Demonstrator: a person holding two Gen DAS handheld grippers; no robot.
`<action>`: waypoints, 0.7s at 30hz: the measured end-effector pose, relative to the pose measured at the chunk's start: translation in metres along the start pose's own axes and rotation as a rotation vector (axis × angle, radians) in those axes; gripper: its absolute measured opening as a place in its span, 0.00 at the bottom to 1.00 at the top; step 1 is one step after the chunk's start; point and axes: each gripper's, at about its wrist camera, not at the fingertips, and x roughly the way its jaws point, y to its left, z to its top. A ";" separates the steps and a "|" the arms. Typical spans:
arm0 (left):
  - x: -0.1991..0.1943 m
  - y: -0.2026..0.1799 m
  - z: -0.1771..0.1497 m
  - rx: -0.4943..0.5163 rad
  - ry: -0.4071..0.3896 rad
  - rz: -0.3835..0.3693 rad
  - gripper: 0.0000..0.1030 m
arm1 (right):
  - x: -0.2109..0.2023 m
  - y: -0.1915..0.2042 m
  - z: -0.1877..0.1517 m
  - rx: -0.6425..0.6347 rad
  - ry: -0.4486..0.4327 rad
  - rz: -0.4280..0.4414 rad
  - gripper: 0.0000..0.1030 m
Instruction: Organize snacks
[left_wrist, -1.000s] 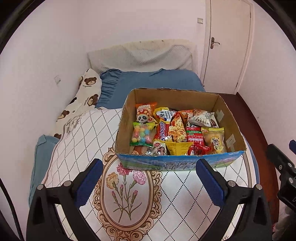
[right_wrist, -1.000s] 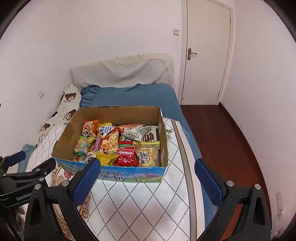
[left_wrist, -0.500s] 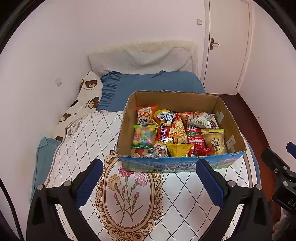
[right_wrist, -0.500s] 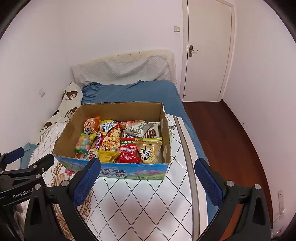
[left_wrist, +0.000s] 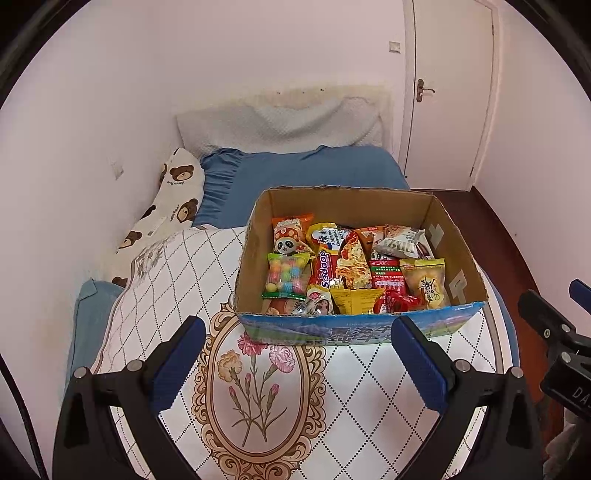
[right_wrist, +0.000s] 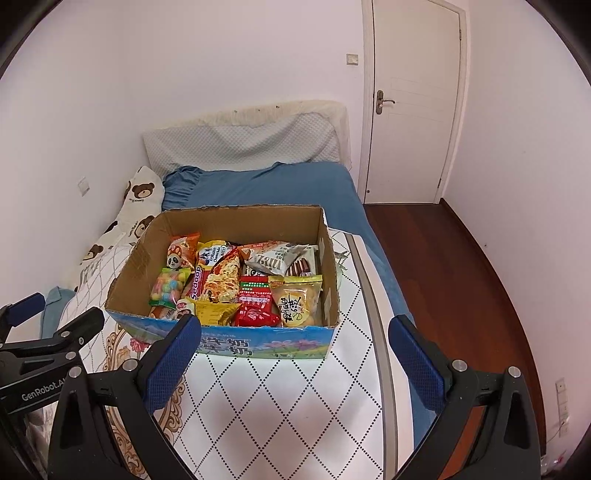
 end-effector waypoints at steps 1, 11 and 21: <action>0.000 0.000 0.000 0.001 0.002 -0.003 1.00 | -0.001 -0.001 0.000 0.003 0.000 -0.002 1.00; -0.002 -0.002 0.000 0.010 -0.005 -0.005 1.00 | -0.002 -0.003 -0.001 0.007 0.000 -0.008 1.00; -0.003 -0.003 0.001 0.011 -0.009 -0.007 1.00 | -0.002 -0.003 -0.002 0.011 -0.001 -0.009 1.00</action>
